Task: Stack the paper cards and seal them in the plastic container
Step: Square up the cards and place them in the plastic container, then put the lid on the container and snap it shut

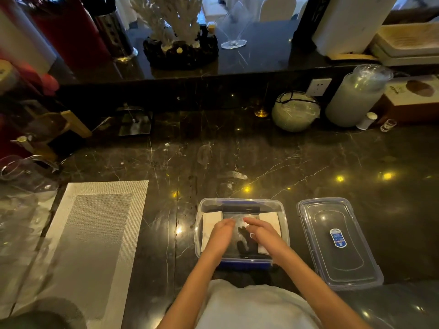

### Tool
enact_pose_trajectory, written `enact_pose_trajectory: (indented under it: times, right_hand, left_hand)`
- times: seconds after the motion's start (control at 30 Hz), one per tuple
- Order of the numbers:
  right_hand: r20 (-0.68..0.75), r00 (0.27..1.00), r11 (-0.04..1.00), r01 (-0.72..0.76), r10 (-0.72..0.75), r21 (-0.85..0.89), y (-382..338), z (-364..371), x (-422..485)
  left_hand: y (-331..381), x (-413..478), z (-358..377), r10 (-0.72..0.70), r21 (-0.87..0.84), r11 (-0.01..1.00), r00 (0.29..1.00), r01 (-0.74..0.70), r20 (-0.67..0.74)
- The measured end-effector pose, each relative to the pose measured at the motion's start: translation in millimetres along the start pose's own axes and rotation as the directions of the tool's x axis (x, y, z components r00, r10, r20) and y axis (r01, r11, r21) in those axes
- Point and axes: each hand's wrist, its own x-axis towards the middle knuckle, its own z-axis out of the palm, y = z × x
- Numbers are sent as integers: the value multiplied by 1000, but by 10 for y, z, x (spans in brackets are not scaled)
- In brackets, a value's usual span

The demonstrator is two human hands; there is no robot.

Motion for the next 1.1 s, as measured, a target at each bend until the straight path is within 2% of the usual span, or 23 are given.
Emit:
enact_pose_trajectory:
  times: [0.07, 0.13, 0.2, 0.27, 0.4, 0.5, 0.57, 0.7, 1.1]
  right_hand:
    - [-74, 987, 987, 146, -141, 61, -5, -110, -102]
    - [-262, 933, 957, 276, -245, 86, 29, -231, -187]
    - [-468, 842, 946, 321, -270, 33, 114, -324, -236]
    - [-565, 799, 966, 259, -205, 15, 241, -383, -235]
    - [-480, 877, 989, 64, 9, 136, 434, -387, -207]
    - [-375, 927, 980, 54, 22, 191, 483, -302, -218]
    - [-361, 932, 976, 56, 25, 211, 459, -275, -227]
    - [-344, 937, 966, 36, 57, 256, 417, -345, -216]
    - [-281, 959, 965, 39, 37, 258, 494, -490, -266]
  left_hand:
    - [20, -101, -184, 165, 7, 986, 978, -165, -127]
    - [-15, -216, -430, 284, 42, 957, 899, -287, -332]
    - [-109, -288, -663, 319, 80, 944, 818, -321, -479]
    - [-206, -306, -865, 260, 86, 964, 824, -251, -504]
    - [-383, -270, -989, 115, 29, 993, 949, -111, -292]
    - [-461, -251, -904, 133, 38, 991, 984, -129, -117]
    - [-483, -253, -824, 188, 63, 981, 981, -185, -47]
    - [-518, -277, -745, 239, 97, 968, 966, -230, -101]
    - [-595, -253, -604, 224, 71, 974, 937, -213, -269]
